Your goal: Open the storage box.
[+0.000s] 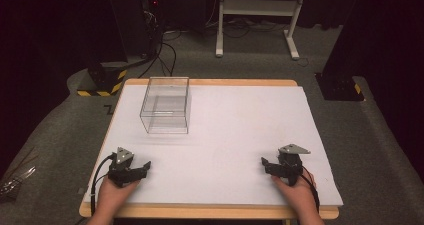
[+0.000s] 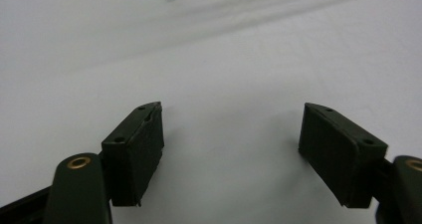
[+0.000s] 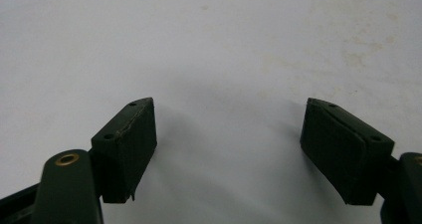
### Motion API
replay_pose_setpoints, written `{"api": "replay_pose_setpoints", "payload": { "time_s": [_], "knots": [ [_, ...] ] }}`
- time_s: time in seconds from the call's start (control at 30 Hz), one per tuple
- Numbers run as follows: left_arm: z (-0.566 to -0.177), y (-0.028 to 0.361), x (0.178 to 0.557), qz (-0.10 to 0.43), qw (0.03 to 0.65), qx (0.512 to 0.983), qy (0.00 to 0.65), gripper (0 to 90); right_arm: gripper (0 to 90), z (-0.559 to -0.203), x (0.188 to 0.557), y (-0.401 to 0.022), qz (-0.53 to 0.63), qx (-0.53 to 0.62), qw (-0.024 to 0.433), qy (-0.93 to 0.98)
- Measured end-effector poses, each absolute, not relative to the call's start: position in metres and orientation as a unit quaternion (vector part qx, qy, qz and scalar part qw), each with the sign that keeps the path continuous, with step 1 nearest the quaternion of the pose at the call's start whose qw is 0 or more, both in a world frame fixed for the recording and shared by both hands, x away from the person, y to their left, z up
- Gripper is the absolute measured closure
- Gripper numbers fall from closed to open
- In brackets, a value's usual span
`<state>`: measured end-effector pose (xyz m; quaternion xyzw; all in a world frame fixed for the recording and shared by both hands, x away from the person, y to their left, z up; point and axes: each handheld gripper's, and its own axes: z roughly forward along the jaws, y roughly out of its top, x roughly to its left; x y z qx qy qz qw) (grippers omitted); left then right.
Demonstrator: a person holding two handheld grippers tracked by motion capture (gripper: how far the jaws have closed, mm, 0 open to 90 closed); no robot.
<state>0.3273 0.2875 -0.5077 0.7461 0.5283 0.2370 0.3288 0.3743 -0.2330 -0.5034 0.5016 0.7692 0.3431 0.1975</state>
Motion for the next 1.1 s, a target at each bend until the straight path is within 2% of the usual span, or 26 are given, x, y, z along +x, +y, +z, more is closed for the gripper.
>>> {"api": "replay_pose_setpoints", "payload": {
  "time_s": [0.9, 1.1],
  "knots": [
    [-0.5065, 0.2872, 0.328, 0.238, 0.323, 0.748, 0.528, 26.0, 21.9, -0.5035, 0.3745, -0.2336, 0.345, 0.502, 0.196, 0.768],
    [-0.5029, 0.2869, 0.3271, 0.241, 0.322, 0.747, 0.529, 28.6, 21.8, -0.5034, 0.3745, -0.2338, 0.346, 0.502, 0.195, 0.768]
  ]
}}
